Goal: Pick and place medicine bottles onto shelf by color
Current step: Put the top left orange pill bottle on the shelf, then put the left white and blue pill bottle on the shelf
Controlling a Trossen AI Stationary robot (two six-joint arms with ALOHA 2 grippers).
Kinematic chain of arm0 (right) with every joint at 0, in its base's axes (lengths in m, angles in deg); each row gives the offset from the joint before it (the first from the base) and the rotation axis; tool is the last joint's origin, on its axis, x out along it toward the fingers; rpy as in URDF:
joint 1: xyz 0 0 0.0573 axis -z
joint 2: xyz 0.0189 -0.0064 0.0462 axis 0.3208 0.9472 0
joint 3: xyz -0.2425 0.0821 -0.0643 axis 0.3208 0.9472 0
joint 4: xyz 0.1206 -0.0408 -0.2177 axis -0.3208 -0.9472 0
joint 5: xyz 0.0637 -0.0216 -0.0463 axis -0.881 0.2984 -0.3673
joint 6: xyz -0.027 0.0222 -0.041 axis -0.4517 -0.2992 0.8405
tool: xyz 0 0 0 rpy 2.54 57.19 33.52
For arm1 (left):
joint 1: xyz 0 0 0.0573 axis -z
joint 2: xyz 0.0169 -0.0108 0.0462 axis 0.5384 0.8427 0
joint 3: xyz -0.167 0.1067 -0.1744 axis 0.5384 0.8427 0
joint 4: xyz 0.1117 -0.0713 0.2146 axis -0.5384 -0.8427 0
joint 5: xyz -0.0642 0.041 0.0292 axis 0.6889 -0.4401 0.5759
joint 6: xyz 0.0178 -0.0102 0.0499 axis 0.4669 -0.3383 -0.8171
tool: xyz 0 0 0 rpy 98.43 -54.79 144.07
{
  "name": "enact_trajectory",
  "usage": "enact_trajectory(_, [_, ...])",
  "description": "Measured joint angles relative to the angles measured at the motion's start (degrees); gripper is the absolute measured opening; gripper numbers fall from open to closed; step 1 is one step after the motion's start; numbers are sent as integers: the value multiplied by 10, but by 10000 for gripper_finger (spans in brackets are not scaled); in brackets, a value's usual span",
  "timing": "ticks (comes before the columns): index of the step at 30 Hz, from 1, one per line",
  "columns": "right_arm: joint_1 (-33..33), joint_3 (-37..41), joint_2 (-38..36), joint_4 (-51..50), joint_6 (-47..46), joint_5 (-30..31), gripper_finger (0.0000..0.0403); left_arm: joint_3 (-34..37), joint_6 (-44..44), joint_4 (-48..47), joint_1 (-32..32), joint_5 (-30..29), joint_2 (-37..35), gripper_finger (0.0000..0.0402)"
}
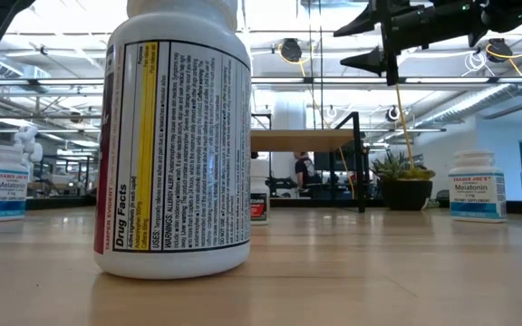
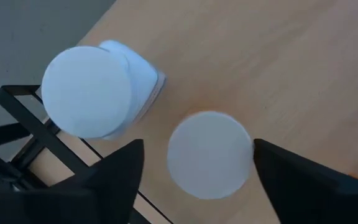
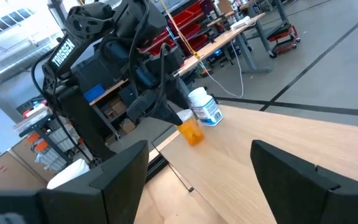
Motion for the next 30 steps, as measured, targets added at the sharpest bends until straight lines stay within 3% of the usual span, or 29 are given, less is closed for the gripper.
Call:
enact_trajectory(5, [0,0,0,-3,0,0,279,0,14,-10,0,-21,-3,350])
enact_trajectory(11, [0,0,0,-3,1,-1,279,0,31,-46,0,-84,-26,360])
enact_trajectory(20, [0,0,0,-3,-10,-7,279,1,94,-88,33,-53,-101,360])
enact_trajectory(25, [-5,0,0,-10,-11,-30,279,116,204,-73,138,-44,-212,360])
enact_trajectory(30, [-9,0,0,-15,16,-28,279,295,427,-70,286,-69,-281,360])
